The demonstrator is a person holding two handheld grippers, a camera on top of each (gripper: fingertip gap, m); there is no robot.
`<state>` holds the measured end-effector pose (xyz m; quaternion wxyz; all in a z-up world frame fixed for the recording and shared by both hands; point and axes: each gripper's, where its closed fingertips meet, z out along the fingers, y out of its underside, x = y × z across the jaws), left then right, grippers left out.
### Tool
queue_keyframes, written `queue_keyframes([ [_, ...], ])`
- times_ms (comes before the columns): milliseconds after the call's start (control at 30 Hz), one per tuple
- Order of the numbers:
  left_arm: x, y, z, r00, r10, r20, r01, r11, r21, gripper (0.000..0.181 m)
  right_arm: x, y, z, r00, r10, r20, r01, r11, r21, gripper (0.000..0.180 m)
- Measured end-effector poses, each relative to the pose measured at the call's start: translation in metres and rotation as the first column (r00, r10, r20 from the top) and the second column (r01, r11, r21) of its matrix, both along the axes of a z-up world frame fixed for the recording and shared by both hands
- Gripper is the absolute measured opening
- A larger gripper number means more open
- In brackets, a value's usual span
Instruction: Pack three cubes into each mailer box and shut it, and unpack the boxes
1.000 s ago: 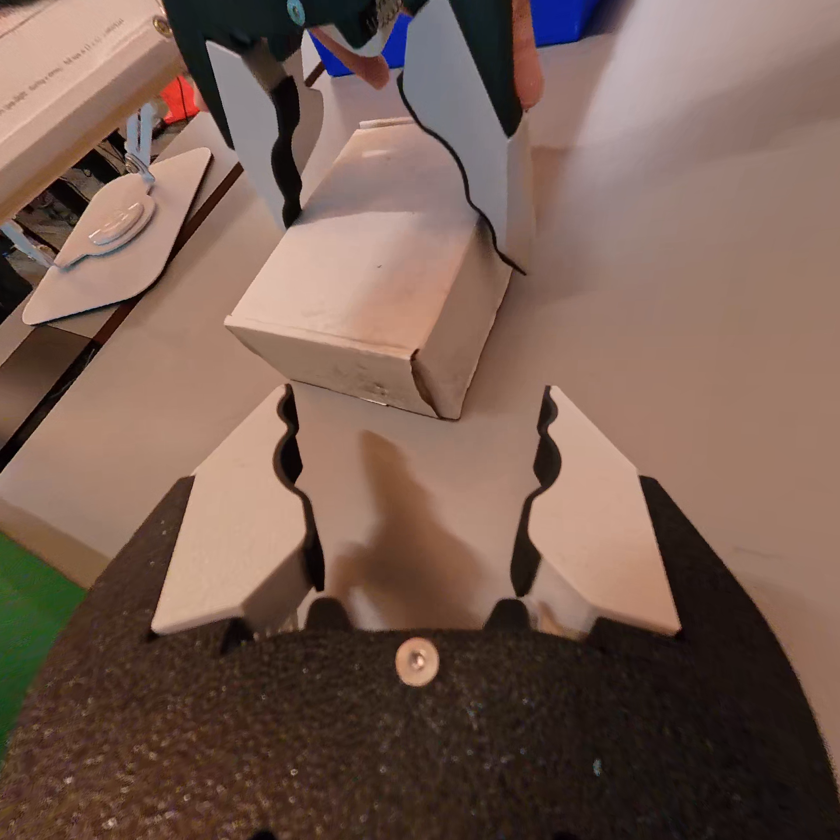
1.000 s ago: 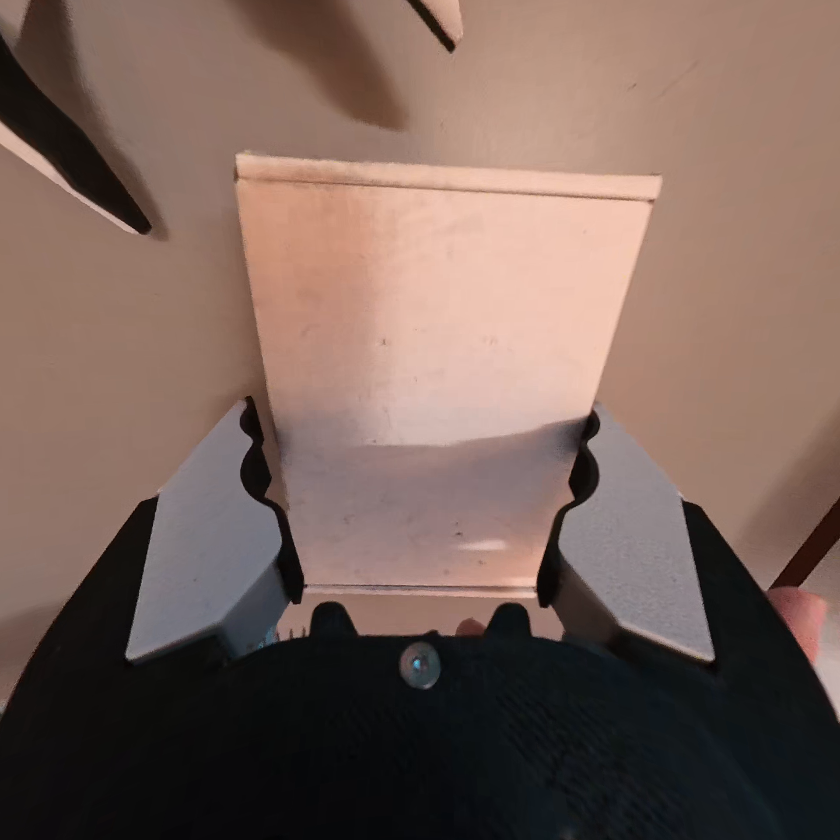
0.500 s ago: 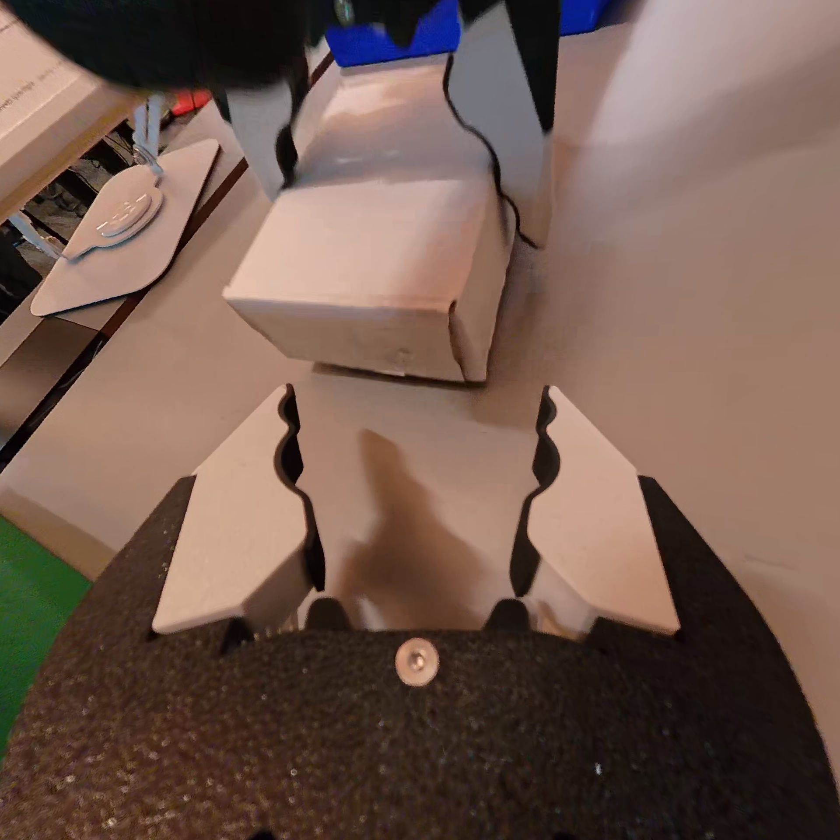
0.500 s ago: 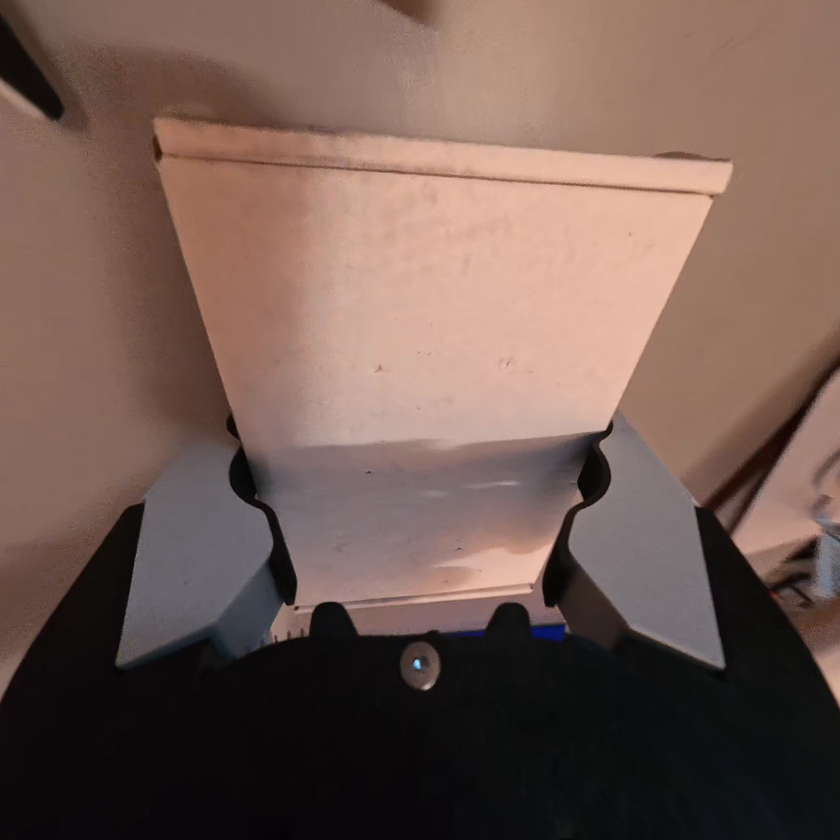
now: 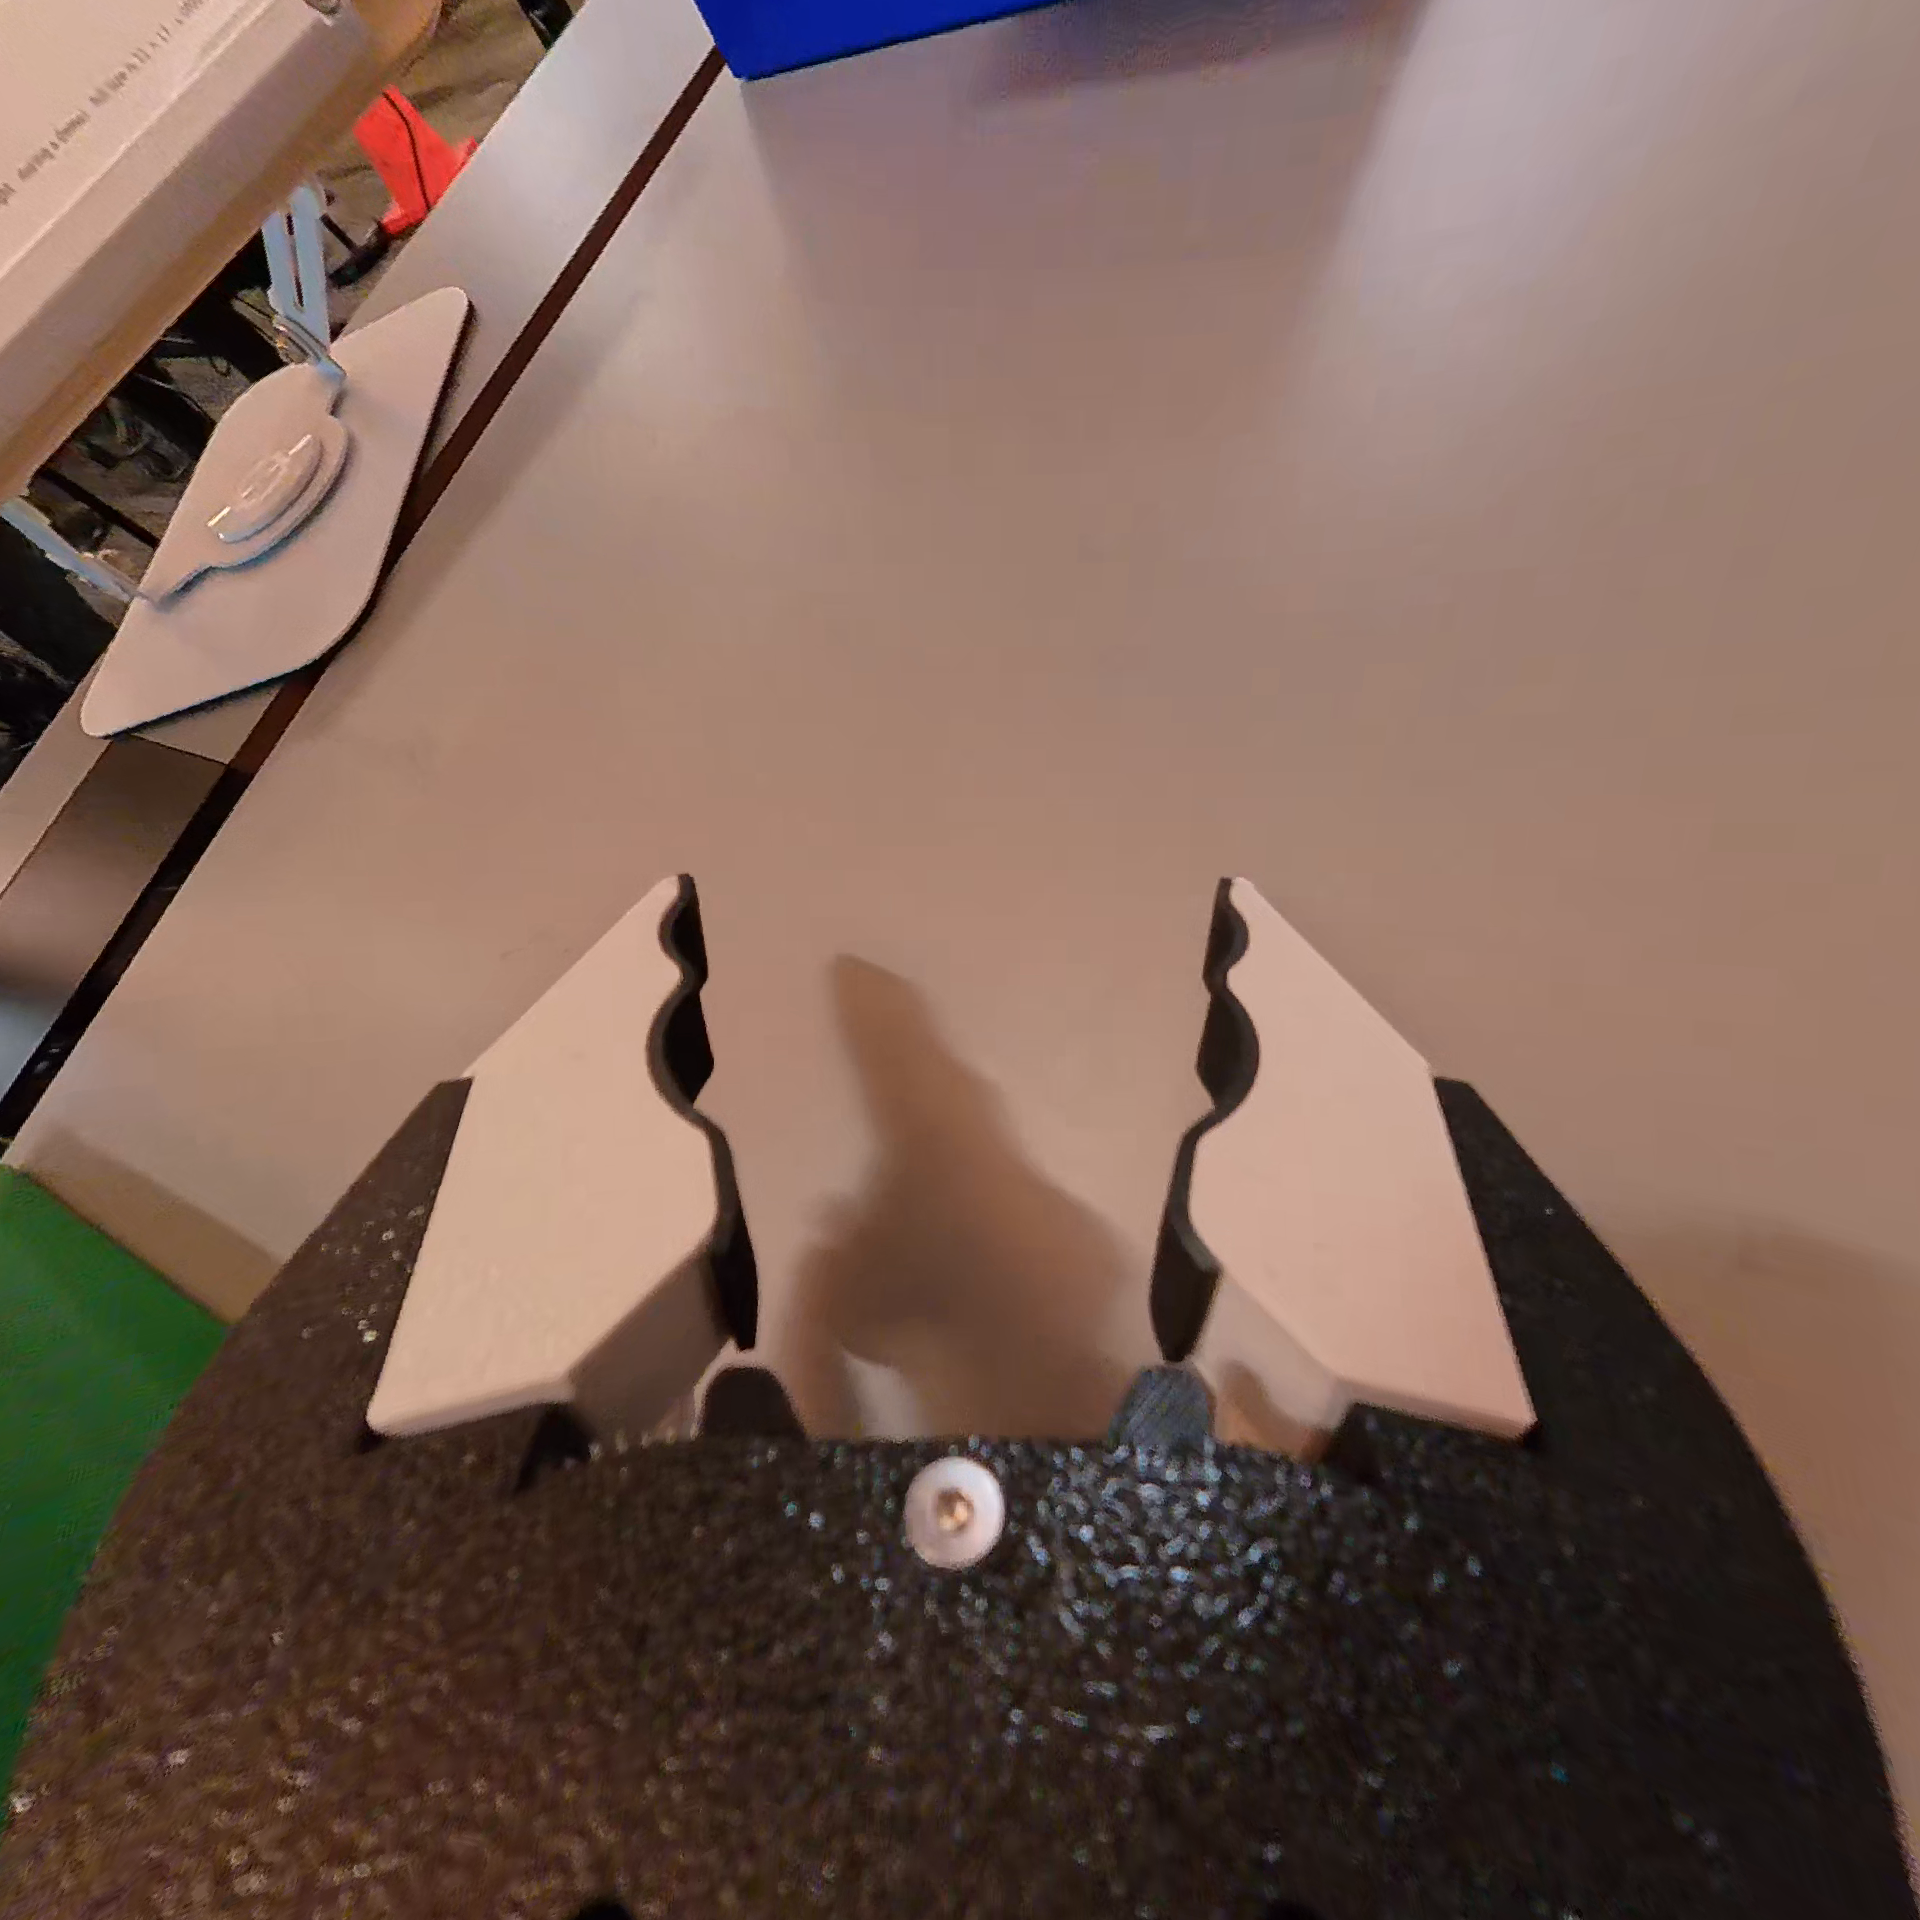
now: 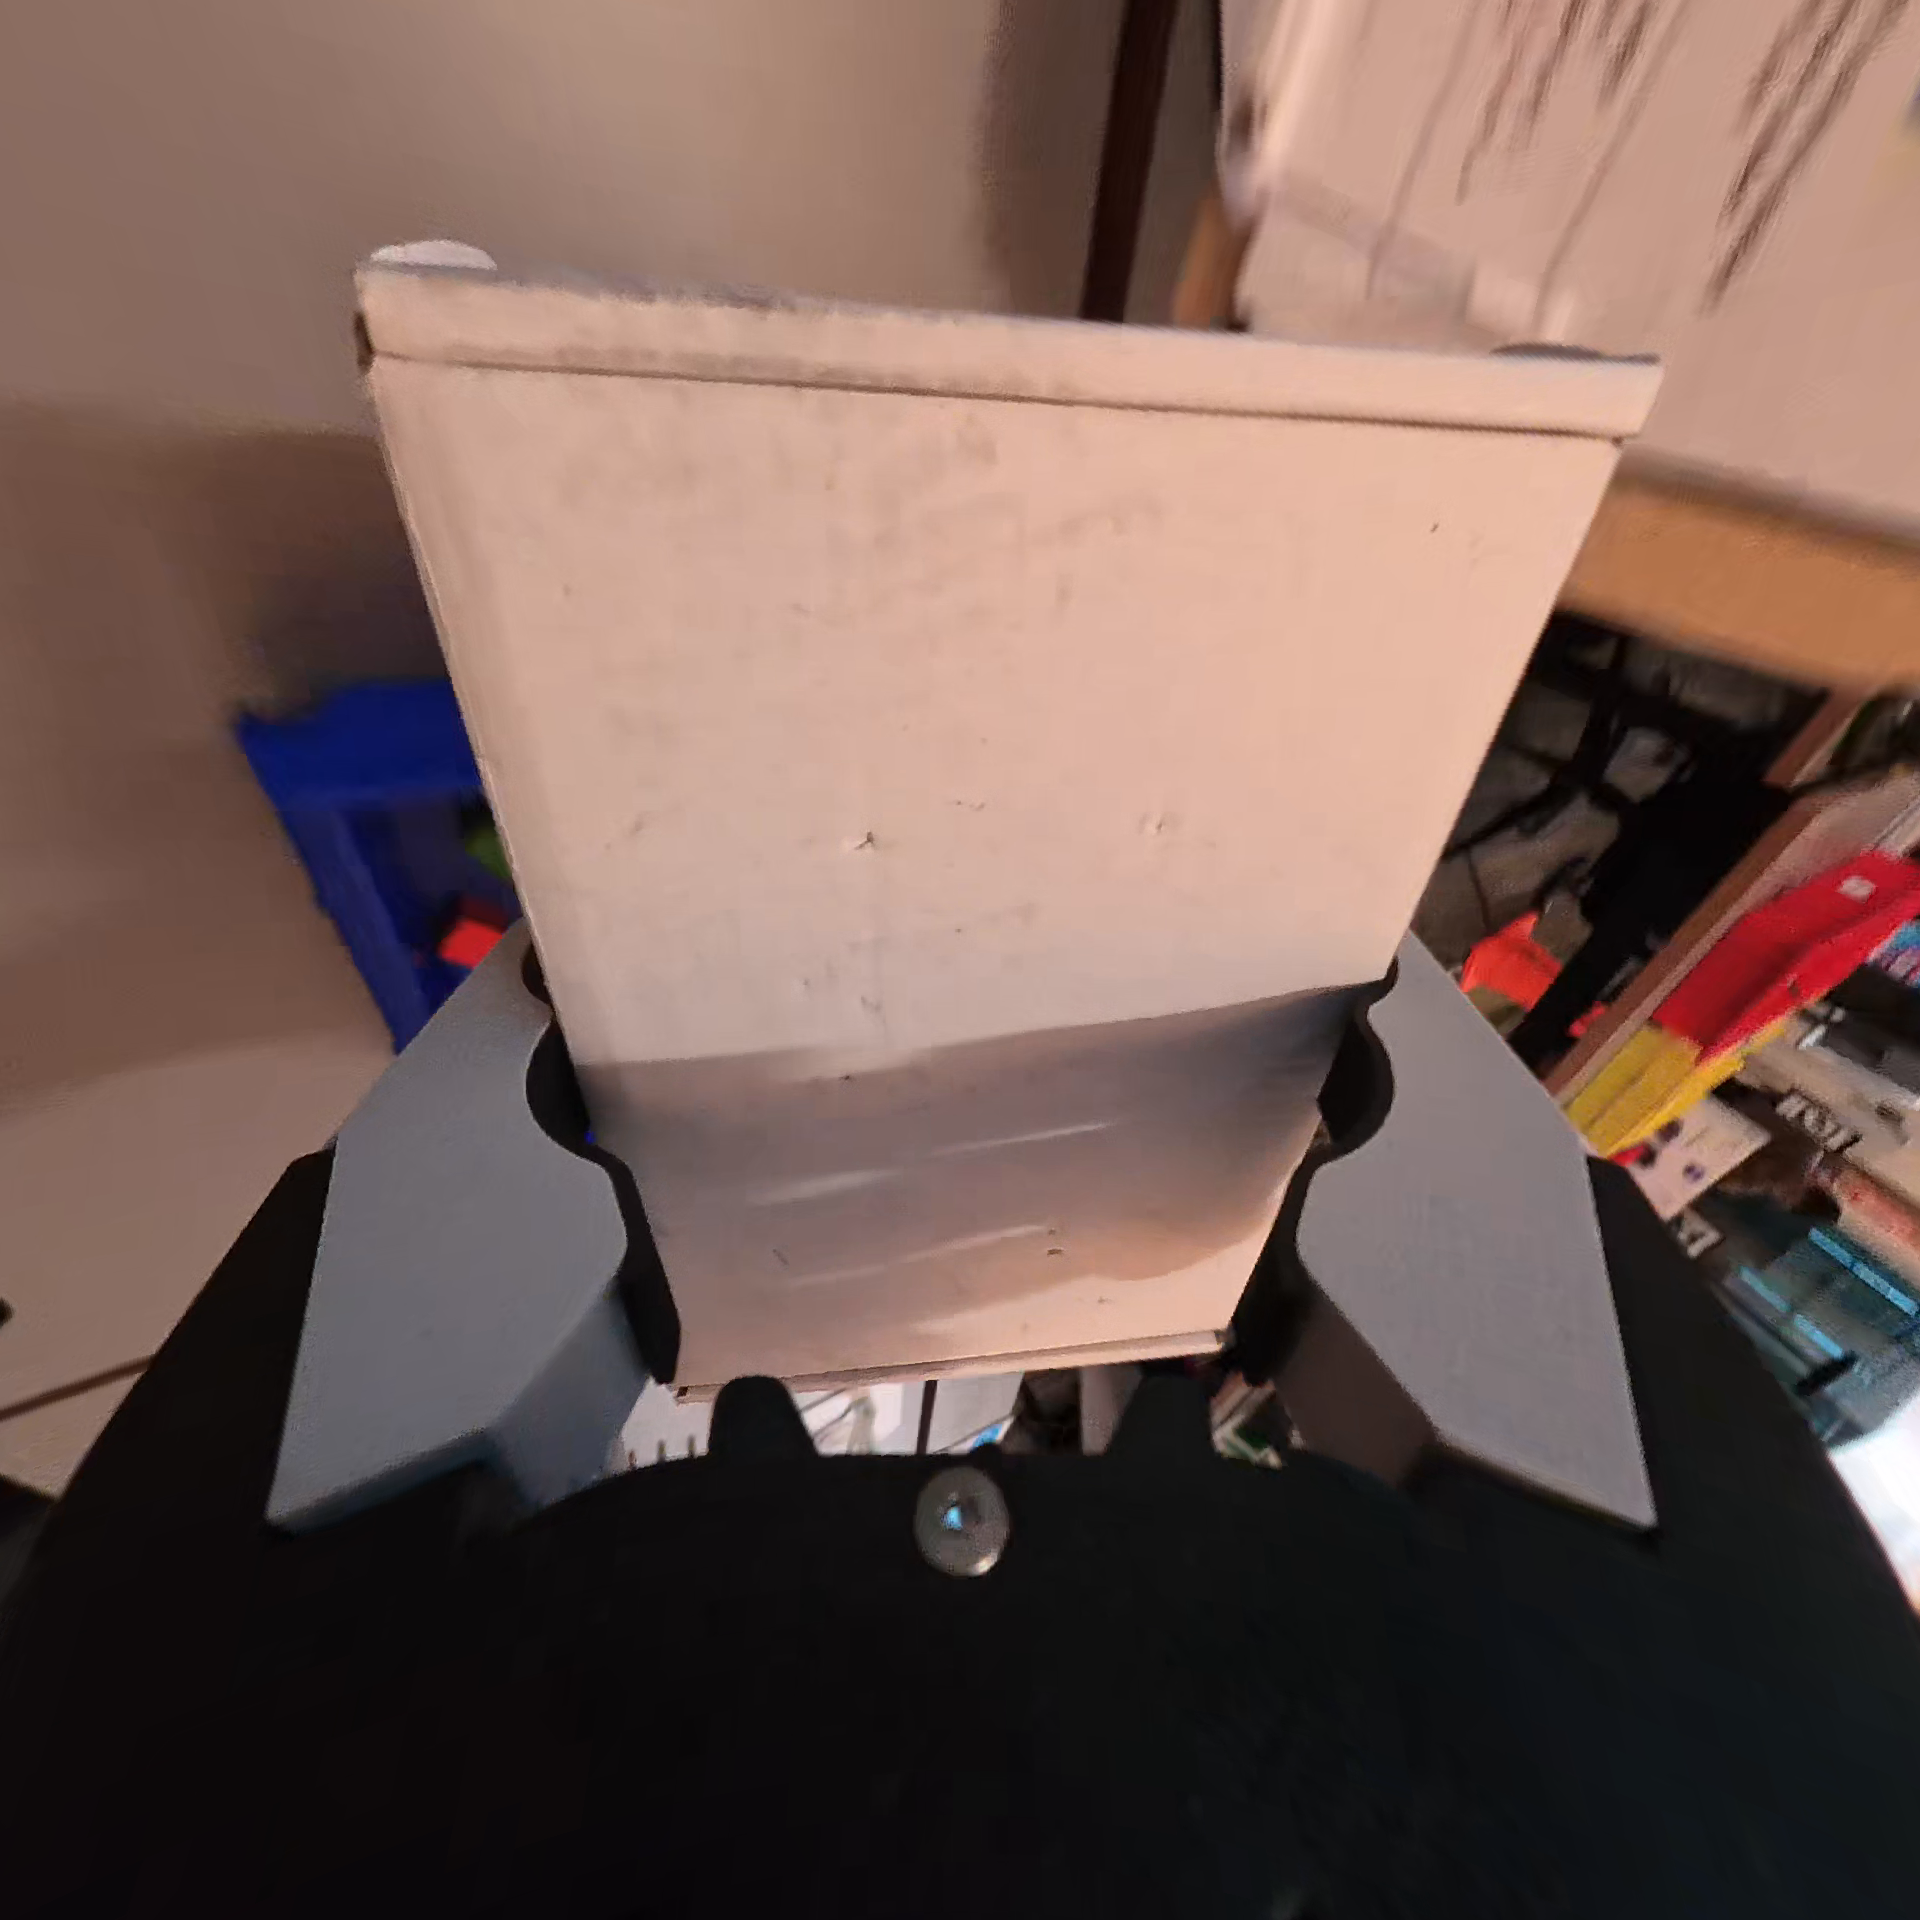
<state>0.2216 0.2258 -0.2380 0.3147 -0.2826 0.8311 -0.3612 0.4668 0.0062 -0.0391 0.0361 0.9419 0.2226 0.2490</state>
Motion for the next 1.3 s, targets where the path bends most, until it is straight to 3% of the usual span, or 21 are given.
queue_keyframes([
  [133,-0.001,-0.002,-0.004,1.0,-0.016,-0.004,0.016,0.999,0.031,0.089,0.047,-0.069,-0.017,0.996,-0.089,-0.005,0.089,0.996,-0.007,0.144],
  [300,-0.001,-0.001,-0.003,1.0,-0.005,-0.003,0.005,1.0,0.026,0.089,0.087,-0.107,-0.069,0.993,-0.121,-0.005,0.121,0.992,0.027,0.144],
  [433,0.0,0.0,-0.002,1.0,-0.002,0.0,0.002,1.0,0.021,0.088,0.104,-0.114,-0.11,0.986,-0.15,-0.077,0.154,0.987,0.044,0.144],
  [900,-0.001,-0.001,-0.004,1.0,-0.009,-0.005,0.009,0.999,0.033,0.085,0.128,-0.106,-0.206,0.973,-0.119,-0.199,0.072,0.971,-0.229,0.145],
  [1133,-0.001,0.0,-0.004,1.0,-0.008,-0.005,0.008,0.999,0.032,0.086,0.132,-0.107,-0.212,0.978,-0.155,-0.142,0.117,0.962,-0.245,0.142],
  [1233,0.0,0.001,-0.002,1.0,0.0,0.004,0.0,1.0,0.026,0.087,0.139,-0.115,-0.195,0.984,-0.172,-0.055,0.152,0.952,-0.266,0.139],
  [1300,0.0,0.002,0.004,1.0,0.004,0.026,-0.004,1.0,-0.002,0.087,0.138,-0.126,-0.174,0.975,-0.223,-0.007,0.212,0.937,-0.278,0.125],
])
